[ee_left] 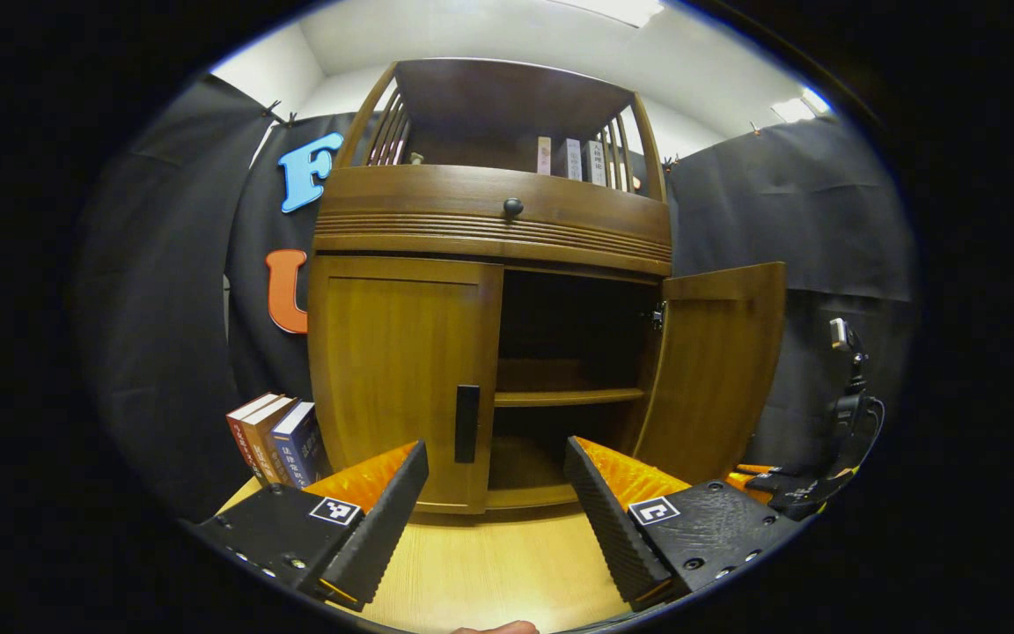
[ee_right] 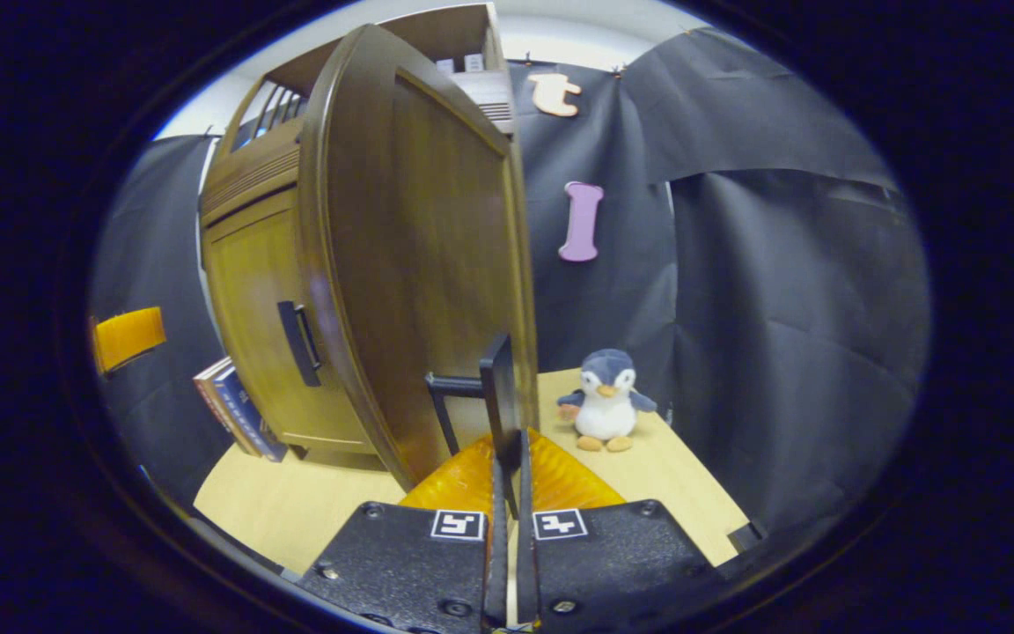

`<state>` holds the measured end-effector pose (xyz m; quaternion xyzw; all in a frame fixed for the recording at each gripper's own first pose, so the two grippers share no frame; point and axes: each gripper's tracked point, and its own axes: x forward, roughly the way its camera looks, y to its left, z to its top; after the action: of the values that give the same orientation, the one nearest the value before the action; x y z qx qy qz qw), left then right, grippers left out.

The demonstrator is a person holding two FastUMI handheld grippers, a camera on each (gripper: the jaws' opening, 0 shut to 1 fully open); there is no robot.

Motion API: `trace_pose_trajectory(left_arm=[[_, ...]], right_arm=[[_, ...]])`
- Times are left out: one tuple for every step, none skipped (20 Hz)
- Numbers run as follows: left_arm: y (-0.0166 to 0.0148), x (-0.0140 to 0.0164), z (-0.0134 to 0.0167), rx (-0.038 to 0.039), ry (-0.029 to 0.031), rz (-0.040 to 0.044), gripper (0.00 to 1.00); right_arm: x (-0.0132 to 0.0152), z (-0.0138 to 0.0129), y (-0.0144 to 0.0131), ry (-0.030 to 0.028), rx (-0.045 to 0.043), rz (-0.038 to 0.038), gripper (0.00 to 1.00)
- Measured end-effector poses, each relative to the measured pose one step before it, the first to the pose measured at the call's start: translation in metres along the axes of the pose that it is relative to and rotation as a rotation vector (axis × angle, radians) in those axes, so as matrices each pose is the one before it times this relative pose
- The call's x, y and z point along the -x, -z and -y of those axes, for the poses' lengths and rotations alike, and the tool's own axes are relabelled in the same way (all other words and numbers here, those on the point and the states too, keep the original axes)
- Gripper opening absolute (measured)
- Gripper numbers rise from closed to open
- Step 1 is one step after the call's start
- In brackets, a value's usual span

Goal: Open the right door of the double-door shoe cabinet with the right hand, and open the left door with the left hand.

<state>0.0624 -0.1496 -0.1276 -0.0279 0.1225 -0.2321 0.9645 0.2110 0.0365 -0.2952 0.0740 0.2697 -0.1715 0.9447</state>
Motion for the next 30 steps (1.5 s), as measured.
trace_pose_trajectory(left_arm=[[0.00098, -0.00371, 0.00305, -0.00094, 0.00713, -0.00280, 0.95], [0.00057, -0.00377, 0.00230, -0.00160, 0.00716, -0.00220, 0.95], [0.00032, -0.00358, 0.00213, -0.00196, 0.00561, -0.00051, 0.95], [0.00005, -0.00456, 0.00209, -0.00321, 0.00562, -0.00089, 0.95], [0.00047, -0.00447, 0.00135, -0.00389, 0.00320, 0.00037, 0.94], [-0.00019, -0.00489, 0.00035, -0.00405, 0.00278, 0.00093, 0.95], [0.00070, -0.00545, -0.00012, -0.00367, 0.00036, 0.00206, 0.95], [-0.00066, -0.00510, -0.00176, -0.00413, -0.00132, 0.00404, 0.95], [0.00117, -0.00562, -0.00226, -0.00399, -0.00627, -0.00129, 0.95], [0.00203, -0.00641, -0.00296, -0.00220, -0.00710, -0.00159, 0.95], [0.00213, -0.00686, -0.00282, -0.00098, -0.00559, -0.00495, 0.95], [0.00433, -0.00797, -0.00323, 0.00038, -0.00632, -0.00778, 0.95], [0.00253, -0.00773, -0.00399, -0.00051, -0.00808, -0.00284, 0.95], [0.00346, -0.00745, -0.00372, 0.00018, -0.01078, -0.01003, 0.95], [0.00455, -0.00893, -0.00516, -0.00177, -0.01308, -0.01071, 0.95], [0.00671, -0.00812, -0.00631, -0.00120, -0.02127, -0.02982, 0.95], [0.00533, -0.00767, -0.00517, 0.00128, -0.01388, -0.01767, 0.95], [0.00454, -0.00787, -0.00234, 0.00575, -0.00914, -0.01813, 0.95], [0.00247, -0.00876, -0.00164, 0.00503, -0.00132, -0.00657, 0.95], [0.00191, -0.00810, 0.00034, 0.00494, 0.00528, -0.01316, 0.95], [0.00225, -0.00704, -0.00216, 0.00799, 0.00395, -0.00393, 0.95], [0.00137, -0.00821, -0.00666, 0.00406, -0.01288, 0.00406, 0.95], [0.00132, -0.00686, -0.00548, 0.00533, -0.01298, 0.00090, 0.95], [0.00087, -0.00665, -0.00059, 0.00762, -0.00164, 0.00220, 0.95], [0.00094, -0.00712, -0.00058, 0.00914, 0.00343, -0.00016, 0.84], [-0.00081, -0.00673, 0.00061, 0.00370, 0.00797, 0.00768, 0.95], [-0.00204, -0.00623, -0.00110, -0.00090, -0.00290, 0.00806, 0.95], [-0.00068, -0.00556, -0.00189, -0.00401, -0.00502, 0.00555, 0.95], [-0.00063, -0.00496, -0.00396, -0.00284, -0.01589, 0.00617, 0.95], [0.00072, -0.00602, -0.00159, 0.00019, -0.00240, 0.00833, 0.95]], right_arm=[[0.00214, 0.00887, 0.00199, 0.01522, -0.02261, -0.00378, 0.06], [0.00076, 0.00764, 0.00086, 0.01332, -0.02134, -0.00352, 0.06], [-0.00023, 0.00591, -0.00074, 0.00456, -0.01332, -0.00073, 0.05], [-0.00013, 0.00543, -0.00074, -0.00692, -0.00080, -0.00300, 0.04], [0.00085, 0.00332, -0.00137, -0.00015, 0.00794, 0.00069, 0.04], [0.00027, 0.00221, -0.00038, 0.00127, 0.01769, 0.00222, 0.05], [0.00056, 0.00234, -0.00010, 0.00649, 0.01686, 0.00259, 0.05], [0.00139, 0.00022, -0.00038, 0.00446, 0.01340, 0.00234, 0.05], [0.00049, 0.00151, -0.00053, 0.00479, 0.00878, 0.00196, 0.04], [-0.00013, 0.00185, 0.00007, 0.00209, 0.00360, 0.00076, 0.04], [0.00104, 0.00230, -0.00027, 0.00230, -0.00398, -0.00039, 0.04], [0.00199, 0.00399, -0.00012, 0.00292, -0.00744, -0.00032, 0.04], [0.00299, 0.00760, -0.00112, 0.00403, -0.00674, -0.00002, 0.04], [0.00167, 0.00755, -0.00163, 0.00441, -0.00341, 0.00152, 0.04], [0.00229, 0.00477, -0.00040, 0.00956, -0.00294, 0.00191, 0.04], [0.00160, 0.00439, -0.00038, 0.01438, -0.00329, 0.00231, 0.04], [0.00248, 0.00448, -0.00129, 0.01273, -0.00273, 0.00571, 0.04], [0.00193, 0.00538, -0.00158, 0.01248, -0.00041, 0.00617, 0.04], [0.00172, 0.00530, -0.00136, 0.01077, -0.00195, 0.00471, 0.04], [0.00140, 0.00368, -0.00041, 0.00649, -0.00683, 0.00337, 0.04], [0.00161, 0.00296, -0.00047, 0.00341, -0.00925, -0.00029, 0.04], [0.00220, 0.00270, 0.00043, 0.00747, -0.00562, 0.00019, 0.02], [0.00329, 0.00162, -0.00276, 0.00420, -0.00123, 0.00914, 0.04], [0.00269, 0.00126, -0.00308, 0.00148, 0.00247, 0.01208, 0.04], [0.00425, -0.00065, -0.00393, -0.00104, 0.00475, 0.01301, 0.04], [0.00355, -0.00113, -0.00190, -0.00216, 0.00600, 0.01161, 0.04], [0.00311, -0.00230, -0.00272, -0.00478, 0.00379, 0.00812, 0.04], [0.00288, -0.00189, -0.00180, -0.00390, 0.00059, 0.00710, 0.04], [0.00370, -0.00260, -0.00169, -0.00614, -0.00094, 0.00581, 0.04], [0.00201, -0.00156, -0.00119, 0.00089, 0.00004, 0.00445, 0.04]])
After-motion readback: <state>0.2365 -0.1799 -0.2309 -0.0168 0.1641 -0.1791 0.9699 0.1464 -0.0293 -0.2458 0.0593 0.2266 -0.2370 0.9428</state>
